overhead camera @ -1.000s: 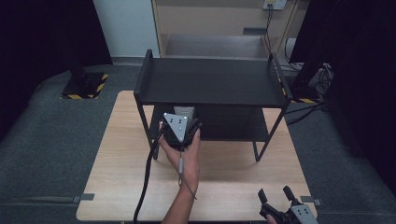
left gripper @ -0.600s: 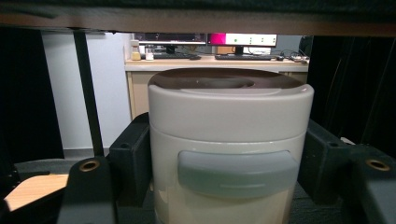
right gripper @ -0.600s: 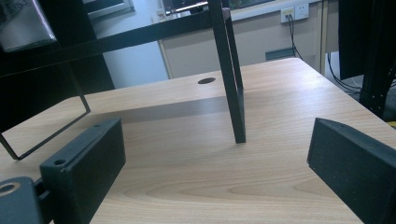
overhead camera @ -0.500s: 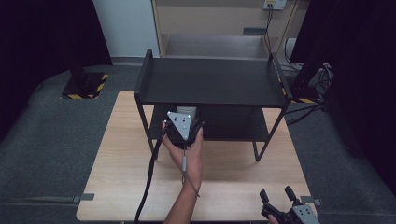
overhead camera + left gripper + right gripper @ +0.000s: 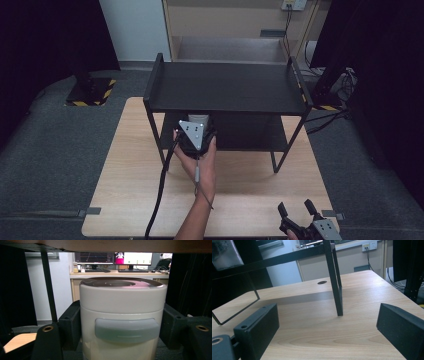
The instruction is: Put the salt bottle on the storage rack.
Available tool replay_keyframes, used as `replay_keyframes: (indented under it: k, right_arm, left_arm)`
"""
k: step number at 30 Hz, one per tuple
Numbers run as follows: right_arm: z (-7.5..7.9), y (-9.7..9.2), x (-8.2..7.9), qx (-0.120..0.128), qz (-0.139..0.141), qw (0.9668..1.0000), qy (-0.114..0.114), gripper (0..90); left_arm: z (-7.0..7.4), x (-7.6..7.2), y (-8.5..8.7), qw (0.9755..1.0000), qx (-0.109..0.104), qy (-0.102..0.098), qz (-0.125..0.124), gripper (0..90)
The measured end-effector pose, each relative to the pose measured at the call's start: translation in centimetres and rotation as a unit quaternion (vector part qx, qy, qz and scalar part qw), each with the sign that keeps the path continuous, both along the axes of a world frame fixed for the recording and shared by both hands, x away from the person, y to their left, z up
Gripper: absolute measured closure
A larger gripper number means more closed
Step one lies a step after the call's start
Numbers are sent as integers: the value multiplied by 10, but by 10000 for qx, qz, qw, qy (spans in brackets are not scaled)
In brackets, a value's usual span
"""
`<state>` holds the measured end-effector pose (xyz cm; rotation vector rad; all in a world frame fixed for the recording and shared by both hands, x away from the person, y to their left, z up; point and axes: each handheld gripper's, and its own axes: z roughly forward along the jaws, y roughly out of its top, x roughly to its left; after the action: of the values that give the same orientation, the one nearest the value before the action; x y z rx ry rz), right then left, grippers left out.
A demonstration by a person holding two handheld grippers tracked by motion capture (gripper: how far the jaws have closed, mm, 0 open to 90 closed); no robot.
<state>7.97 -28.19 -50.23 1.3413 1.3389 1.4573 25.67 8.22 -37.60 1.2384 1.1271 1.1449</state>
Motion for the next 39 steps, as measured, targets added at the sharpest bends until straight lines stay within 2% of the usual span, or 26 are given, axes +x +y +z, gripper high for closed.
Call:
replay_keyframes:
  k: [24,28,32,35,39]
  right_arm:
    - [1,0,-1,16,17,10000,-9,44]
    - [1,1,-1,20,30,10000,-10,44]
    - [2,2,0,2,55,10000,-32,43]
    - [2,3,1,8,68,10000,-18,43]
    - [3,5,1,1,87,10000,-34,42]
  left_arm:
    - [-9,0,0,9999,49,-152,19,300]
    - [-8,2,2,10000,58,-28,-10,232]
    - [-9,-5,1,9999,74,-152,31,181]
    - [-8,-8,2,9998,91,-174,20,153]
    - [-6,-15,3,9997,83,-249,-4,144]
